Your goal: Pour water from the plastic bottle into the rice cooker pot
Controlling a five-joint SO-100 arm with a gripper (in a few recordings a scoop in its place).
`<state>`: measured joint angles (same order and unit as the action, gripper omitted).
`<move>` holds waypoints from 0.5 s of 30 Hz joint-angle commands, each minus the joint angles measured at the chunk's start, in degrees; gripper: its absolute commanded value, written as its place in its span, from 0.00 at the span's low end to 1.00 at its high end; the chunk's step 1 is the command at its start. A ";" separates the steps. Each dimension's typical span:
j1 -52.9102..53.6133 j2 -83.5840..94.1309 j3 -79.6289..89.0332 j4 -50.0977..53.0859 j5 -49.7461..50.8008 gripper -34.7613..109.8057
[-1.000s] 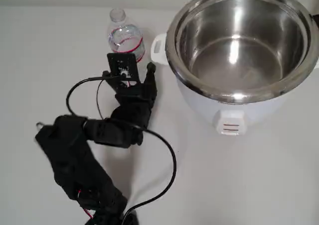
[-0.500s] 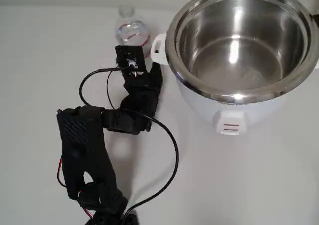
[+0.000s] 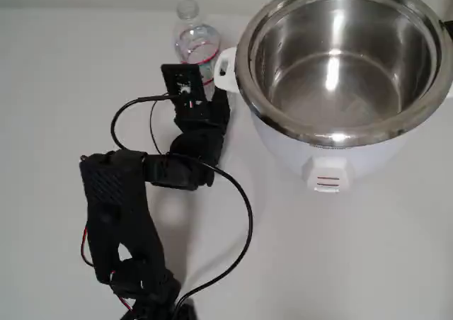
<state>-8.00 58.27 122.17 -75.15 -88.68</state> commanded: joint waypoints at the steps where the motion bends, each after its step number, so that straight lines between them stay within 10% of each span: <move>1: -1.49 15.29 -1.93 3.43 -0.62 0.37; 15: 2.11 47.64 -5.62 36.56 10.90 0.36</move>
<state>-8.26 90.18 122.26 -46.93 -83.06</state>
